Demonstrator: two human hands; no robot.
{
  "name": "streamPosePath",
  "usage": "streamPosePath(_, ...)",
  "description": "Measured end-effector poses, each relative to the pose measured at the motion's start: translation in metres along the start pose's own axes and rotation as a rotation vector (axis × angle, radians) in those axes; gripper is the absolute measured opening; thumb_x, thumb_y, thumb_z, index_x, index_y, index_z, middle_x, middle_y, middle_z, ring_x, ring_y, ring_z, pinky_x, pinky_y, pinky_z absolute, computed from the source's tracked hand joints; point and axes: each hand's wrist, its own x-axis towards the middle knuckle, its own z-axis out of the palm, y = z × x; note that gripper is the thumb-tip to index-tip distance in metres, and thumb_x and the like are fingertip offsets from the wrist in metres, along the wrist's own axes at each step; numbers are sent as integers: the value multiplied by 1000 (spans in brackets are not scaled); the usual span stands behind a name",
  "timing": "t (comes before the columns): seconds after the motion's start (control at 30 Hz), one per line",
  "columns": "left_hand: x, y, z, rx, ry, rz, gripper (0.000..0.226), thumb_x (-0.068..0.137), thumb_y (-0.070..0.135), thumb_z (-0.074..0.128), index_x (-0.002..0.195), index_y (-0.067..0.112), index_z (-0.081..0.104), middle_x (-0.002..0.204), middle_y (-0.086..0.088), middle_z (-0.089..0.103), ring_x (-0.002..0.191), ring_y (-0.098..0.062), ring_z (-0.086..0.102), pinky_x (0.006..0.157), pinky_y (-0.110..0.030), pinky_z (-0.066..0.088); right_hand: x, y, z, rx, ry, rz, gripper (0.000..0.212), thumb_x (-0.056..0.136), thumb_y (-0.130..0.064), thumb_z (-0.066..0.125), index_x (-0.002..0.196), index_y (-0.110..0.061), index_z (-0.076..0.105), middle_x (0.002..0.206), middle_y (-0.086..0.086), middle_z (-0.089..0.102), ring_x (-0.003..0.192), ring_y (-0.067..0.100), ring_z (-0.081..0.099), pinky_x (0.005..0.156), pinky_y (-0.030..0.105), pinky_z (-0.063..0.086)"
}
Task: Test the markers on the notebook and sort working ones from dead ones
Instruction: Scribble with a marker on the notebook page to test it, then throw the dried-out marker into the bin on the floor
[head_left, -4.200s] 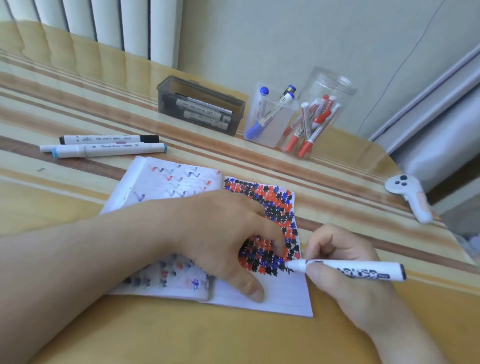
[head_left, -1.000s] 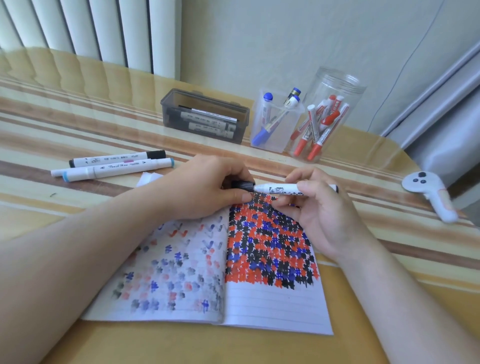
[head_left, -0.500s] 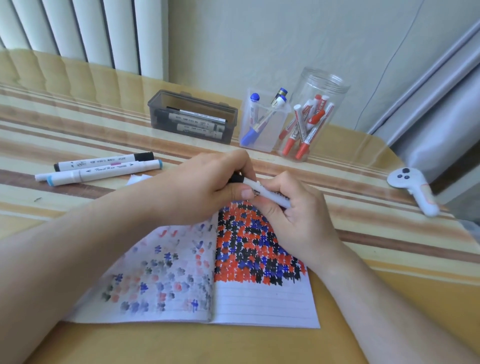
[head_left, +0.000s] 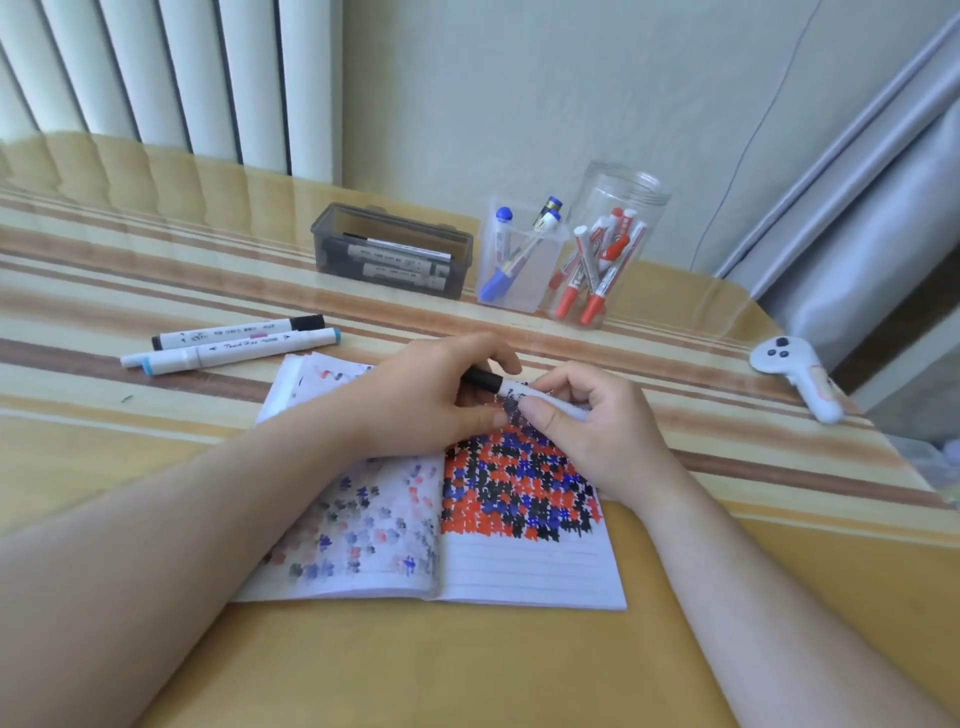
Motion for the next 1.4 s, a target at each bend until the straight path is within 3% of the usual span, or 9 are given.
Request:
streamPosePath(0.13,-2,1,-2,-44,72,-88,18,93,37,73,109,36,65,102,16,71,95,1,65,84,-24,51,5,-8,1,-99,12,112,19,89,-51,71,86,-32,73,71,-9,67,67,11,60,63,36,46)
streamPosePath(0.37,-12,72,31,317,-127,-36,7,99,30,63,95,33,59,88,12,67,87,-15,63,77,-33,44,-83,-35,-24,-122,12,140,21,92,-44,69,111,-35,69,60,-11,51,57,5,48,53,24,32)
streamPosePath(0.57,-56,203,150,-201,-273,115,17,92,38,75,93,27,63,78,7,71,73,-16,66,71,-37,53,-283,-12,-115,-9,244,274,25,94,-53,67,117,-42,69,84,-9,68,72,13,67,66,39,56)
streamPosePath(0.73,-103,278,283,-411,-462,134,42,97,38,68,129,37,41,90,-8,70,80,-27,67,73,-38,57,-446,20,-127,246,600,463,15,97,-18,69,110,-24,75,74,-19,69,69,0,63,63,12,44)
streamPosePath(0.87,-166,251,381,-78,-767,16,34,99,34,60,131,41,51,103,5,69,91,-14,67,78,-26,51,-567,93,-71,231,712,901,9,97,-28,69,105,-25,73,71,-19,68,64,-1,59,63,17,46)
streamPosePath(0.97,-201,235,410,431,-1114,206,27,101,39,48,122,40,65,119,9,69,107,-14,63,94,-31,51,-669,150,-6,166,548,1308,20,98,-42,57,88,-28,67,66,-9,65,59,4,56,73,41,56)
streamPosePath(1.13,-199,241,402,382,-907,291,22,102,36,49,117,42,63,98,16,68,85,-5,62,82,-27,53,-751,177,44,421,635,1754,33,100,-15,53,132,-19,60,123,-8,66,76,20,64,66,31,55)
streamPosePath(1.23,-198,227,395,379,-881,198,18,101,38,49,108,40,66,95,15,68,85,-8,63,81,-27,54,-742,182,42,545,822,1730,46,95,-3,60,138,-16,53,119,0,62,86,21,65,74,36,61)
streamPosePath(1.4,-196,228,391,278,-888,240,23,100,34,52,116,41,68,100,18,69,86,-3,62,81,-22,52,-692,182,4,259,582,1545,40,99,-15,54,138,-22,54,97,1,71,68,14,69,58,28,53)
